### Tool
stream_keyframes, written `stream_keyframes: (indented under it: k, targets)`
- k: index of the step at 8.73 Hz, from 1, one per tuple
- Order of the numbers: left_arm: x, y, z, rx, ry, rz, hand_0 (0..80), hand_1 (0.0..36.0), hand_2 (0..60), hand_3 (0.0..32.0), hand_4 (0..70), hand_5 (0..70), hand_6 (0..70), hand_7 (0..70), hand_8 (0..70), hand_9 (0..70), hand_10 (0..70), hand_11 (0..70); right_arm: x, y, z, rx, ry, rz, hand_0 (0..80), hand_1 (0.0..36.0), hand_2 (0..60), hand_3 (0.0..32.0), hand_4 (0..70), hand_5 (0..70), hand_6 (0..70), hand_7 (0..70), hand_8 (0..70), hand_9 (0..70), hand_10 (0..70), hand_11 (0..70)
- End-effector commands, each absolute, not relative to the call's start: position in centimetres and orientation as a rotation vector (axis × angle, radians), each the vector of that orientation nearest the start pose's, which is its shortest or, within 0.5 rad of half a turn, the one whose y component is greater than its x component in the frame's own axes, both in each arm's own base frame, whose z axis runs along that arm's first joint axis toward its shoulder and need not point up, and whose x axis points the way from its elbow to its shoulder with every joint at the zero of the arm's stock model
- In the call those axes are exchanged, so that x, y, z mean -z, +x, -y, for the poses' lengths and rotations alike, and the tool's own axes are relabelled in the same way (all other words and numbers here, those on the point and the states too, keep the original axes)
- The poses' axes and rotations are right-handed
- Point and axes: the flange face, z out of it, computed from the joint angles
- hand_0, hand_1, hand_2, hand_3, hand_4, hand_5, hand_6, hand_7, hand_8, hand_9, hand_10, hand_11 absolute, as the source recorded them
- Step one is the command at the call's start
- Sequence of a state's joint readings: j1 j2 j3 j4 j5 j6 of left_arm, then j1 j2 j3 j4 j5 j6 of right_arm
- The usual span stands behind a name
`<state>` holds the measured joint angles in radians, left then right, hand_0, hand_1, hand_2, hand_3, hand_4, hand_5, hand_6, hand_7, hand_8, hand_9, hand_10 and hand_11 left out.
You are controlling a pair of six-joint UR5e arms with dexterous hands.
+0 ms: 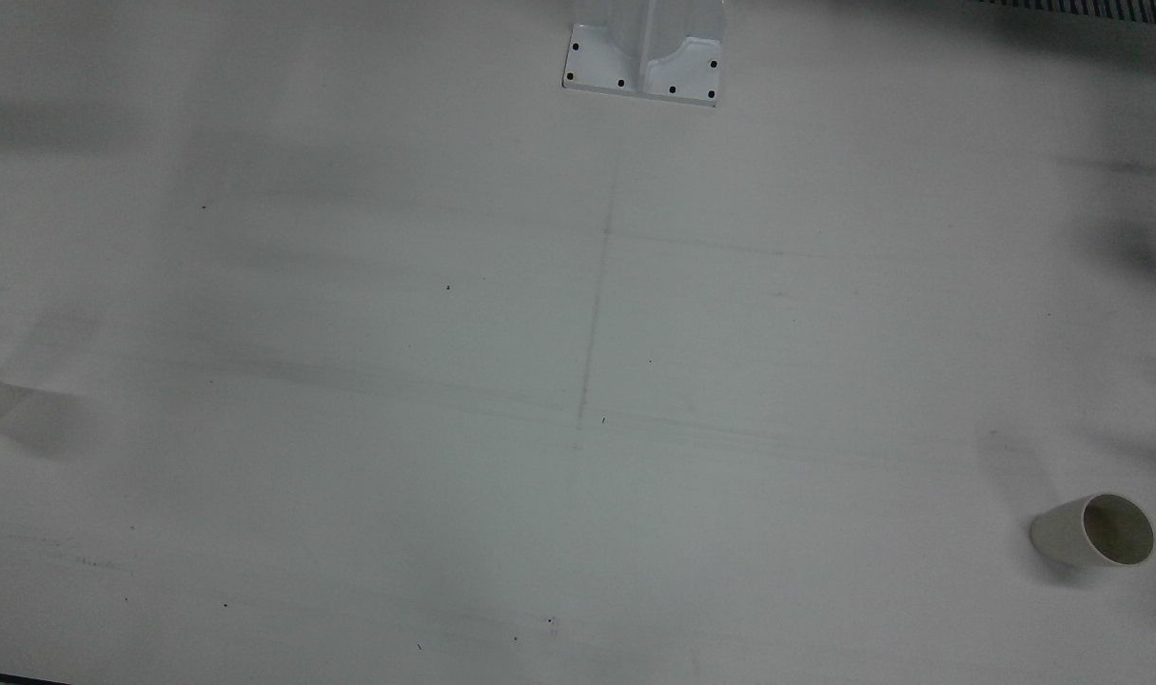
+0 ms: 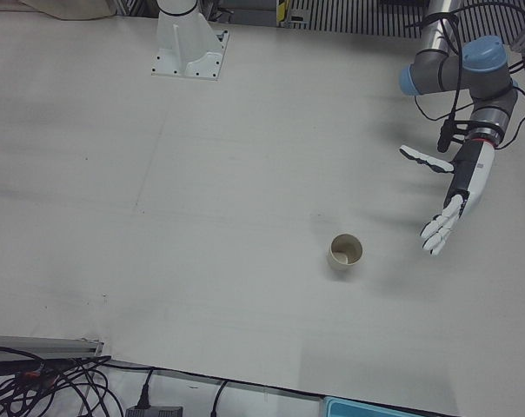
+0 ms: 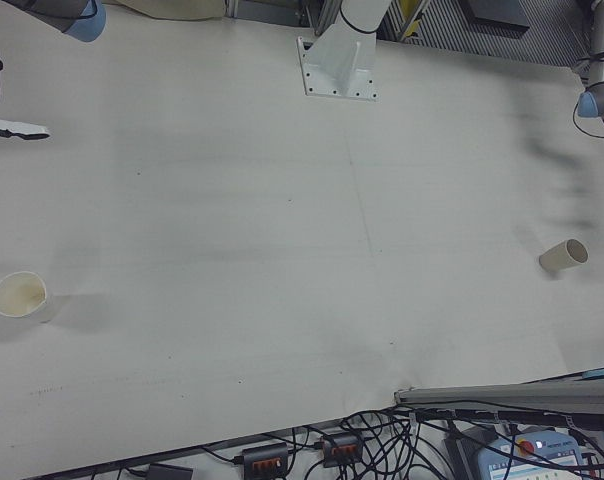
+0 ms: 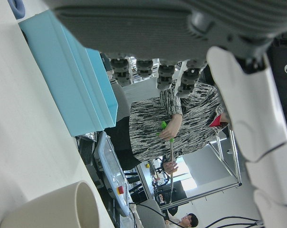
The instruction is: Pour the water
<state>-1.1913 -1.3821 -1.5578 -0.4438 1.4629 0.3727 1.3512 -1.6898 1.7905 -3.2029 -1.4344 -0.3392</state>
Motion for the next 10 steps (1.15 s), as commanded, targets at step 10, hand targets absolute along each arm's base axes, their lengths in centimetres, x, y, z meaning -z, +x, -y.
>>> stream_keyframes:
  k: [10]
  targets:
    - [-77.3,18.1,52.9,1.487,0.232,-2.113,49.2,12.2,3.2,2.0,10.3,0.0,1.0,3.1,0.0,0.3,1.3,3.6,-63.2,3.2,46.4,2.403,-0.286,-2.473,51.5,18.7,4.6,0.0,0.0,16.8,3.7,11.6,1.9,5.7,0.5,2.9]
